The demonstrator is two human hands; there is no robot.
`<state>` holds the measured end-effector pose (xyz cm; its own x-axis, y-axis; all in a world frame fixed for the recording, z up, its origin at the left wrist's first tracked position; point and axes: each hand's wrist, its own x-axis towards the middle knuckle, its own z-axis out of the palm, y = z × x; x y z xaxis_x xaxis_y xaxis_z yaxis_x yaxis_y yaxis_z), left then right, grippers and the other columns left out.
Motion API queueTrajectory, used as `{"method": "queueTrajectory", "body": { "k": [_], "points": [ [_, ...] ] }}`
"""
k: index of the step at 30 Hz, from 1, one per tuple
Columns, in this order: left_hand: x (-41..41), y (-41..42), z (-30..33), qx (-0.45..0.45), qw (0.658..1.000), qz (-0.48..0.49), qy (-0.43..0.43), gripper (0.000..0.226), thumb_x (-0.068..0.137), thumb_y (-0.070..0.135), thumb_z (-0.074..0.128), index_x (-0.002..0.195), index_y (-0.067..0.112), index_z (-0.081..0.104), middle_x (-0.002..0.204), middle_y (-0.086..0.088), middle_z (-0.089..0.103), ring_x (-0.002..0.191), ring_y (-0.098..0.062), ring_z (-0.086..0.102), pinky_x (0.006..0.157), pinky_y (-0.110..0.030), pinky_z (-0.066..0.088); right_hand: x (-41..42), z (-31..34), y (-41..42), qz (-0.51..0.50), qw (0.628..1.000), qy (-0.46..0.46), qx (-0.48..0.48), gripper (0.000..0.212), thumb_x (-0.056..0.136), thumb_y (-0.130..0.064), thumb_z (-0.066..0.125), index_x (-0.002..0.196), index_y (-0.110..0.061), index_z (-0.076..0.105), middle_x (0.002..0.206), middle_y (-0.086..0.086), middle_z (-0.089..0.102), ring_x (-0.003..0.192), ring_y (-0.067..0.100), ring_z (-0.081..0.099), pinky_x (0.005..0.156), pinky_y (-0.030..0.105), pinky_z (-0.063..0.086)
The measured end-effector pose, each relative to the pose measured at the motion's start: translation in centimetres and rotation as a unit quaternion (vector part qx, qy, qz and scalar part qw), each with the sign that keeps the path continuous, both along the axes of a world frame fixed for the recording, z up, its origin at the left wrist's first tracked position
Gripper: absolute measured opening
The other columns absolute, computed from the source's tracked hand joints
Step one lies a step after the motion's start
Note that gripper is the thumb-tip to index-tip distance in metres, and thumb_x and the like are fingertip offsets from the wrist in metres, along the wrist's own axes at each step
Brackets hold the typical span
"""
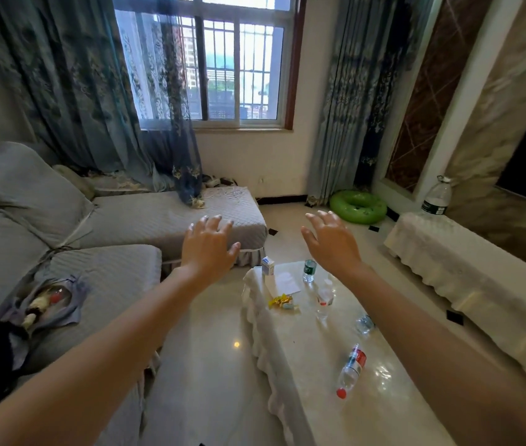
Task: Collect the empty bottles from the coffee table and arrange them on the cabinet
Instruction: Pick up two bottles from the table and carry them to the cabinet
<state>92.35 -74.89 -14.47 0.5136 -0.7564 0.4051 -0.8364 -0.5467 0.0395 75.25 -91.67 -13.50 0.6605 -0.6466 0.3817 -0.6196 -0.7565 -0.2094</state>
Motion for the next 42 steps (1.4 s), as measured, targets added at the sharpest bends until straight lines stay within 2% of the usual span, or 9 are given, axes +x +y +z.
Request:
{"method": "queueTrajectory", "body": {
  "k": [12,29,42],
  "points": [
    [10.1,-8.6,-3.7,0.016,0.998,-0.057,0.019,0.054,0.092,0.043,0.045,0.14,0.021,0.034,0.148,-0.005,0.034,0.137,-0.026,0.026,0.111,-0.046,0.024,7.0,-4.1,-8.2,-0.066,0.997,0.019,0.043,0.046,0.098,-0.036,0.037,0.141,-0.017,0.039,0.149,0.009,0.036,0.14,0.026,0.023,0.11,0.041,0.023],
    [20.2,-28.5,-8.8,0.054,0.99,-0.126,0.043,0.056,0.091,0.042,0.045,0.141,0.02,0.035,0.149,-0.007,0.034,0.137,-0.028,0.026,0.111,-0.046,0.022,12.9,-10.2,-24.9,-0.138,0.986,0.023,0.093,0.045,0.099,-0.033,0.038,0.14,-0.015,0.041,0.148,0.012,0.037,0.14,0.029,0.025,0.112,0.039,0.022],
    [28.9,-41.9,-14.6,0.114,0.957,-0.26,0.062,0.056,0.091,0.049,0.042,0.14,0.022,0.033,0.147,-0.005,0.037,0.136,-0.026,0.028,0.111,-0.045,0.024,18.3,-16.2,-31.5,-0.275,0.953,0.012,0.126,0.044,0.099,-0.033,0.039,0.137,-0.012,0.044,0.146,0.011,0.04,0.138,0.027,0.027,0.111,0.036,0.021]
  ]
}}
